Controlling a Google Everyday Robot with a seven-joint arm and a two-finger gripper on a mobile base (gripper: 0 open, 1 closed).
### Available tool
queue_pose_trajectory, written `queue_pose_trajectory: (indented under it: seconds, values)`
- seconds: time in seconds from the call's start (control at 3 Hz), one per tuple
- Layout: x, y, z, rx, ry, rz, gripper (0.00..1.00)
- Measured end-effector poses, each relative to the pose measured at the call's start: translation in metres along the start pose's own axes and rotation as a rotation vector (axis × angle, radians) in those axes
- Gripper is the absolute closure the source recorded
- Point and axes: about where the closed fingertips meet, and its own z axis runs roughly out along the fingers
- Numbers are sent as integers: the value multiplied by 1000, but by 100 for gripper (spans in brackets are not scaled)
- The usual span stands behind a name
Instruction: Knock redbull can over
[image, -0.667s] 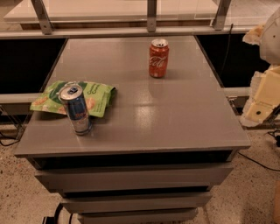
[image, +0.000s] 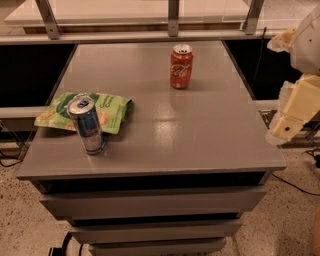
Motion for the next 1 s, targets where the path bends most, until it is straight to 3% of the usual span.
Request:
queue_pose_trajectory:
  seconds: [0.33,1.0]
  values:
    - [-36,11,16,-60,-181,-49,0]
    - [-161,64,24,-213,-552,-143,0]
